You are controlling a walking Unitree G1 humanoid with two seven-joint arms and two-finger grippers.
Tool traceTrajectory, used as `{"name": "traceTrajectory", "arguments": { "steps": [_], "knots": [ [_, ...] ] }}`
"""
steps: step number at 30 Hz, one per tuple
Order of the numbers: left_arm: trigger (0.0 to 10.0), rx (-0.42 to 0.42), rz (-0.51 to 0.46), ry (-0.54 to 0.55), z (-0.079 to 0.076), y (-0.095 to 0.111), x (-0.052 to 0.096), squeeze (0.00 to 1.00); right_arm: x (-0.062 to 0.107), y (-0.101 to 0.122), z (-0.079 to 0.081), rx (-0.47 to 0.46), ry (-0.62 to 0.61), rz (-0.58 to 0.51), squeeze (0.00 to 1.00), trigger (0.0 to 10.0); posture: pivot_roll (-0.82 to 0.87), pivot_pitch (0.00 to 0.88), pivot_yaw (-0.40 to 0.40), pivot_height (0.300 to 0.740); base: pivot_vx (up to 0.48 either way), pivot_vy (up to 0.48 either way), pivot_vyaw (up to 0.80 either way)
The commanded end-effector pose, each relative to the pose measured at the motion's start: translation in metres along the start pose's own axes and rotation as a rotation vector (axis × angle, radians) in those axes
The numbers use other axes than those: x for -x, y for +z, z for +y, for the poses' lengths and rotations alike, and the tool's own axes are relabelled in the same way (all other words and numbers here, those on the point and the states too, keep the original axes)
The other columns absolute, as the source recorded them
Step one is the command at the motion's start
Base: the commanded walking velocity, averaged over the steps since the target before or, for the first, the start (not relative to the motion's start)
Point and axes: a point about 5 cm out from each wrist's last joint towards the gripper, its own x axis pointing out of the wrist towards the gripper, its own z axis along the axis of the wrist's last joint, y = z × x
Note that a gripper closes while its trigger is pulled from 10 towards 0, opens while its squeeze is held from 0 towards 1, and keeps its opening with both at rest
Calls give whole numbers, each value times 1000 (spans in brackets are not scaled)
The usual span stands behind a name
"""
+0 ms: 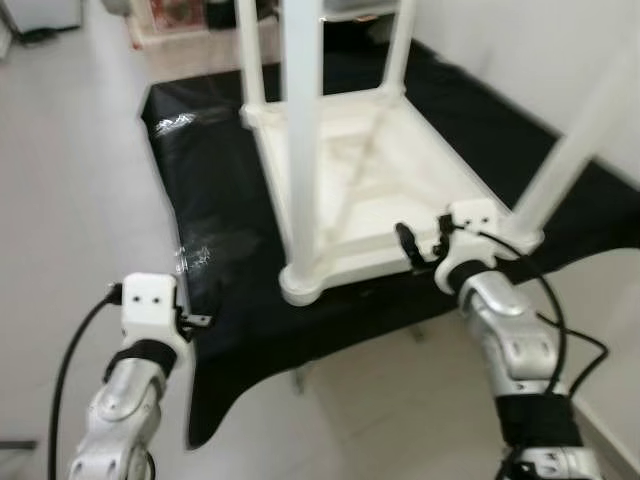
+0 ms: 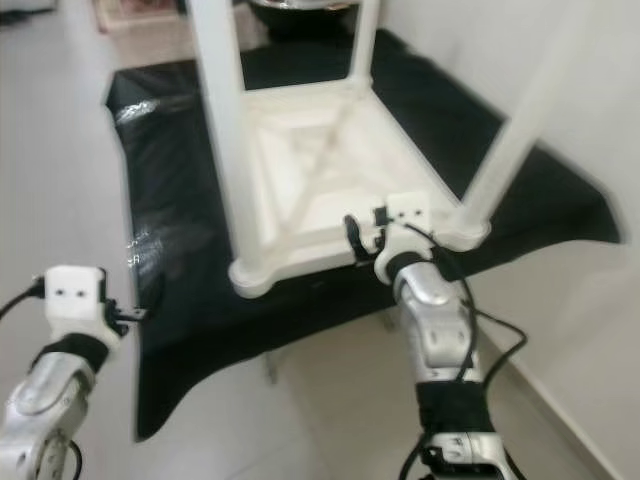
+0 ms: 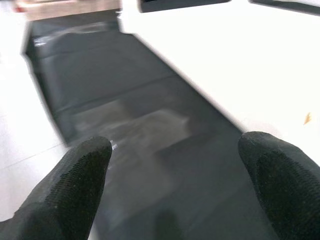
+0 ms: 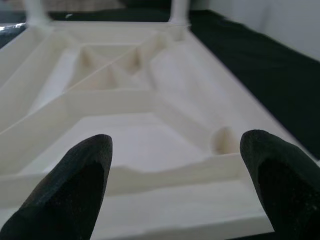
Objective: Building children table
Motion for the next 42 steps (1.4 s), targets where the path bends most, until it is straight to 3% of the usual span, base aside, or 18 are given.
{"name": "traceTrajectory", "arguments": {
  "steps": [1, 13, 16, 23, 27, 29, 34, 35, 39, 42],
  "knots": [
    [10000, -7, 15, 7, 3, -3, 2, 0, 2, 2, 5, -32, 31, -19, 0, 10000, 71, 167, -19, 740, 349, 0, 0],
    [10000, -2, -1, -10, -4, 0, -1, 0, 1, 2, 12, -5, 90, -7, 0, 10000, 76, 164, -20, 740, 345, 0, 133],
    [10000, -2, 1, -15, -7, -1, -1, 0, 0, 4, 10, -23, 87, -23, 0, 10000, 73, 164, -21, 740, 207, 0, 533],
    [10000, -3, 33, -45, -18, -8, 1, 0, -5, 6, -2, 32, 58, 1, 0, 10000, 72, 167, -22, 740, 0, 0, 0],
    [10000, 1, 51, -81, -29, -14, 6, 0, -19, -7, -9, 222, 1, 158, 0, 10000, 75, 170, -24, 740, 0, 0, 0],
    [10000, -4, 56, -92, -34, -15, 9, 0, -24, -13, -10, 258, -7, 232, 0, 10000, 81, 173, -28, 740, 0, 0, 0],
    [10000, -50, 73, -131, -46, -21, 16, 0, -38, -2, -33, 325, -128, 281, 0, 10000, 94, 187, -36, 740, 0, 0, 0],
    [10000, -55, 75, -141, -49, -21, 19, 0, -39, 1, -45, 315, -184, 295, 0, 10000, 95, 192, -38, 740, 0, 0, 0],
    [10000, -62, 75, -154, -52, -21, 22, 0, -41, 5, -62, 289, -252, 319, 0, 10000, 100, 201, -39, 740, 0, 0, 0],
    [10000, -62, 75, -156, -52, -20, 23, 0, -41, 4, -67, 271, -266, 335, 0, 10000, 102, 212, -38, 740, 0, 0, 0]
  ]
}}
